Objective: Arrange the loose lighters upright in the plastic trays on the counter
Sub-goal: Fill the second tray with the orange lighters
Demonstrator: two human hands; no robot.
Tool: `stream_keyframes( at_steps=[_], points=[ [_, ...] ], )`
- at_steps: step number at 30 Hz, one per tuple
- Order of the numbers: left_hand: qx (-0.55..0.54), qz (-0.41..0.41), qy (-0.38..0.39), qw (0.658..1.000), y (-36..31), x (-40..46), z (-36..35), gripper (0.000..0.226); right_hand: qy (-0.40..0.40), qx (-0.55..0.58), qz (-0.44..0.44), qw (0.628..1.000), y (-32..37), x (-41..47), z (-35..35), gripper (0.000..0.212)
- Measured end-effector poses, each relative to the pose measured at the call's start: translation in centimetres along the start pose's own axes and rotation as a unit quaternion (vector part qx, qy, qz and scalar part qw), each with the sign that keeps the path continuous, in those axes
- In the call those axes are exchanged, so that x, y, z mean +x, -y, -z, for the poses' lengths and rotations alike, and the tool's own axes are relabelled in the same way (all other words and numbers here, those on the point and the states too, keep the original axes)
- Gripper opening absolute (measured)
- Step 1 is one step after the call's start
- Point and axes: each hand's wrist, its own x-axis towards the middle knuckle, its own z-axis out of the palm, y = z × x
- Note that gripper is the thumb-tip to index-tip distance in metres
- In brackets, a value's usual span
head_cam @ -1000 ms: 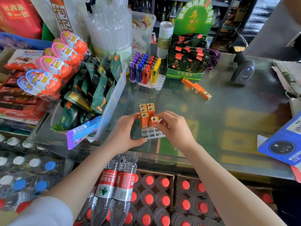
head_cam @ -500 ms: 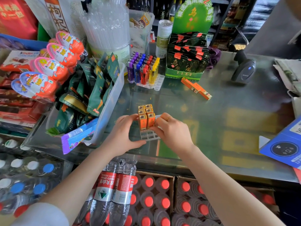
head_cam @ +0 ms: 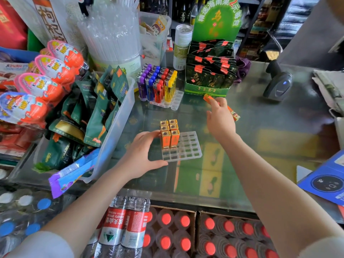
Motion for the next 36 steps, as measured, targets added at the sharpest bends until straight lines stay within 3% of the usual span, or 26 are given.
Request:
stream_keyframes(
  at_steps=[5,11,14,17,20,22,24,27,31,36],
  points=[
    [0.012,-0.009,-0.029,0.999,0.2,0.6,-0.3,0.076,-0.006,-0.091,-0.005,0.996,0.7,1.8,0.2,0.033],
    [0.008,-0.016,-0.033,0.999,0.5,0.6,-0.5,0.075,0.035,-0.164,0.12,0.979,0.7,1.4,0.2,0.031],
    [0.013,-0.016,-0.033,0.999,0.6,0.6,-0.5,0.076,0.04,-0.093,0.156,0.983,0.8,-0.3,-0.1,0.018],
    [0.012,-0.013,-0.029,0.999,0.6,0.5,-0.5,0.077,-0.005,0.006,0.154,0.988,0.9,-2.7,0.1,0.022],
    [0.013,-0.015,-0.031,0.999,0.5,0.5,-0.4,0.078,-0.043,0.164,0.123,0.978,1.7,-5.0,0.7,0.016],
    [0.011,-0.013,-0.029,0.999,0.5,0.5,-0.4,0.078,-0.056,0.297,0.072,0.951,2.3,-6.3,1.4,0.004],
    [0.011,-0.013,-0.027,0.999,0.5,0.4,-0.3,0.079,-0.071,0.392,0.041,0.916,2.9,-7.6,2.4,0.017],
    [0.011,-0.006,-0.022,1.0,0.4,0.3,-0.4,0.079,-0.033,0.496,0.073,0.865,3.6,-9.7,3.5,0.021],
    [-0.003,-0.006,-0.028,1.0,0.4,0.3,-0.4,0.076,0.049,0.469,0.148,0.869,4.2,-11.6,2.7,0.027],
    [-0.003,-0.008,-0.036,0.999,0.5,0.3,-0.4,0.077,0.046,0.391,0.163,0.905,4.4,-11.6,1.1,0.029]
  ],
)
